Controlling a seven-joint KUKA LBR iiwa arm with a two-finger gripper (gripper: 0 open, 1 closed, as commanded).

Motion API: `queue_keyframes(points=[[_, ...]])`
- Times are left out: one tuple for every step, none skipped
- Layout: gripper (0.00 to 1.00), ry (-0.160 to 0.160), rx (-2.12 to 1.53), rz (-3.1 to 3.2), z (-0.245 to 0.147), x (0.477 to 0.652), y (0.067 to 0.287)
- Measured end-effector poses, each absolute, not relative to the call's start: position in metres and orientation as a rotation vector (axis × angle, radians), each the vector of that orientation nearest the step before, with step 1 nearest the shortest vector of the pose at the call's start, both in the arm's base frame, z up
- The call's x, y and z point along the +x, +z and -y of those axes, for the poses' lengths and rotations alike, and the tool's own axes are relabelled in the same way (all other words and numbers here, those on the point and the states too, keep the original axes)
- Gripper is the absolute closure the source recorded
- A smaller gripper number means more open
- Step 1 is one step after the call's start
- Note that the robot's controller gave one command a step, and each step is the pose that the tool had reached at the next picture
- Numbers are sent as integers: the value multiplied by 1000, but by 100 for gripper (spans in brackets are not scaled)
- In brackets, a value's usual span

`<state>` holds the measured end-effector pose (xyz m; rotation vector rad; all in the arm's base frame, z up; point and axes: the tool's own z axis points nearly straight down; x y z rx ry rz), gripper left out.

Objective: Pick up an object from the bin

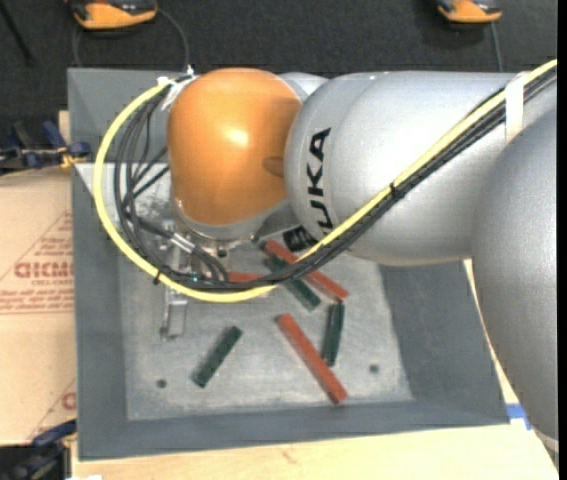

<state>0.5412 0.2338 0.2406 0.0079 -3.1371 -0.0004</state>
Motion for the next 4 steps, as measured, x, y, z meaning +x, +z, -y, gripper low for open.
queue_keyframes(points=[[0, 4, -66, 3138, -172, 581, 150], [0, 6, 183, 3128, -91, 512, 77], [100, -2, 185, 3138, -96, 515, 80], [100, -2, 134, 3152, -111, 541, 205]])
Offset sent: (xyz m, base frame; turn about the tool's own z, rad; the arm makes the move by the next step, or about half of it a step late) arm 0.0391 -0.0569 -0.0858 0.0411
